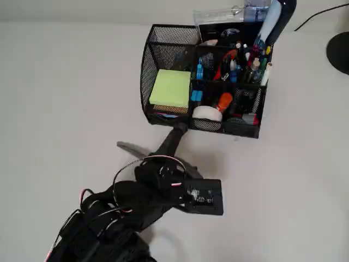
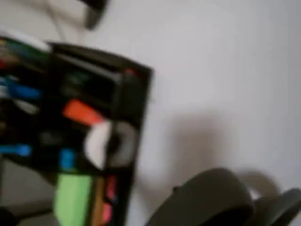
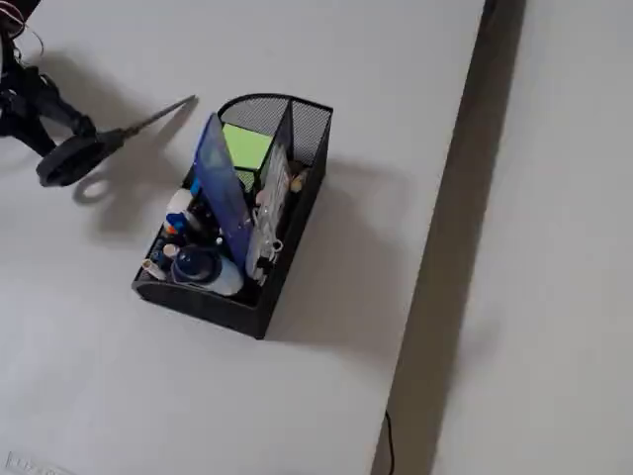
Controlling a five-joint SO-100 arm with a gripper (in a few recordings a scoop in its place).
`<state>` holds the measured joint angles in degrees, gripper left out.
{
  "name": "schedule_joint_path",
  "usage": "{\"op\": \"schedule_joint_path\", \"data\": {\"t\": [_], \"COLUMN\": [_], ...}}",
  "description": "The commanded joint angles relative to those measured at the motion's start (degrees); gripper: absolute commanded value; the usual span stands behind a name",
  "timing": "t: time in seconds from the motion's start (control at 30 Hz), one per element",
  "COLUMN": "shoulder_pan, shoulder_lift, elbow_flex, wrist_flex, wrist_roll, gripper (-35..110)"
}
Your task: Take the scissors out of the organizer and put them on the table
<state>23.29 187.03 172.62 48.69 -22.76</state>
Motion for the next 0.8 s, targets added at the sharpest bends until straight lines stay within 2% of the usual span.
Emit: {"op": "schedule_joint_path", "data": {"t": [0.0, 0.27, 0.6, 0.77], "shoulder_pan": [-1.58, -3.08, -0.88, -1.32], "shoulder_lift": [-0.53, -9.76, -39.55, -38.50], "elbow_flex": [-8.88, -17.58, -27.86, -28.30], "wrist_flex": [8.17, 24.43, 23.64, 23.73], "wrist_roll": [-0.44, 7.29, 8.61, 8.61], "gripper": [43, 44, 46, 46]}}
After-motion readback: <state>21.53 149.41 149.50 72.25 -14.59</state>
